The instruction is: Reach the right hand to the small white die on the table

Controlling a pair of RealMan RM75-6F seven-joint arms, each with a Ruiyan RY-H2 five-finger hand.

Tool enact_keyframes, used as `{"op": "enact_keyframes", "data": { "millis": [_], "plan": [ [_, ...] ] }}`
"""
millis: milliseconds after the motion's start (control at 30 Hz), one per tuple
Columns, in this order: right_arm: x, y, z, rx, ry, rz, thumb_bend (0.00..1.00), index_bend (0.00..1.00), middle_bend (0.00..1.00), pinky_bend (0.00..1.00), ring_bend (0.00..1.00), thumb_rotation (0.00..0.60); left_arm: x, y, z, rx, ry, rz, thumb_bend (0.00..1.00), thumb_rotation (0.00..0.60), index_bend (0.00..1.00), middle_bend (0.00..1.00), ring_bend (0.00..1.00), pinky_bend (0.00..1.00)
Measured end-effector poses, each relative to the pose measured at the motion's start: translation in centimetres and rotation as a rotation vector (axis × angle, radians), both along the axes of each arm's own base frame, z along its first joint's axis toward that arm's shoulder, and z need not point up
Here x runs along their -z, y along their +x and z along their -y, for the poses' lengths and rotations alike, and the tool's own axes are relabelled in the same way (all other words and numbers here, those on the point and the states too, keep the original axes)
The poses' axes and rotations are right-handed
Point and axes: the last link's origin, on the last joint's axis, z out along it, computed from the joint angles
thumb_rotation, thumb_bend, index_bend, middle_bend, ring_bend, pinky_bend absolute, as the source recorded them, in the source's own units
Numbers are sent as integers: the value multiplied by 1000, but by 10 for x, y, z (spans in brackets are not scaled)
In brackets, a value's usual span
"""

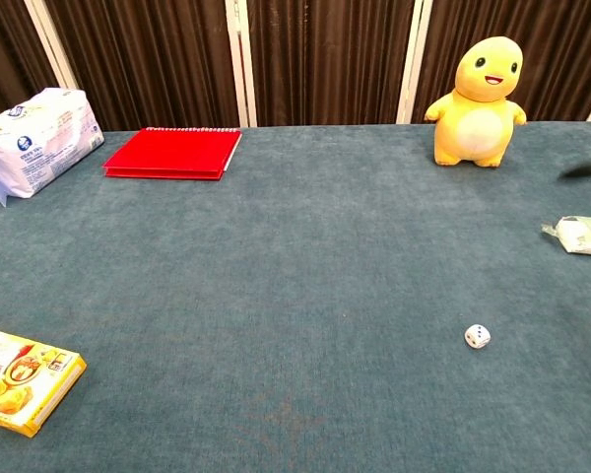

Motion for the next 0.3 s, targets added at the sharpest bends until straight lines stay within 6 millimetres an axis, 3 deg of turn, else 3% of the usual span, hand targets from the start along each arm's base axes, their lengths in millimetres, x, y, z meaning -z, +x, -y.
{"op": "enact_keyframes", "data": {
  "millis": [33, 100, 300],
  "plan": [
    [-10, -1, -3, -2, -51, 30, 0, 0, 87, 71, 41, 600, 0, 1, 1, 5, -1, 2, 0, 600, 0, 0, 0, 0],
    [-25, -4, -9, 1, -128, 76, 0, 0, 11, 6, 0, 600, -1, 1, 2, 11, -2, 2, 0, 600, 0, 0, 0, 0],
    [-65, -17, -42, 94, -324, 188, 0, 0, 0, 0, 0, 600, -2, 4, 6, 34, 4, 1, 0, 600, 0, 0, 0, 0]
  ]
}}
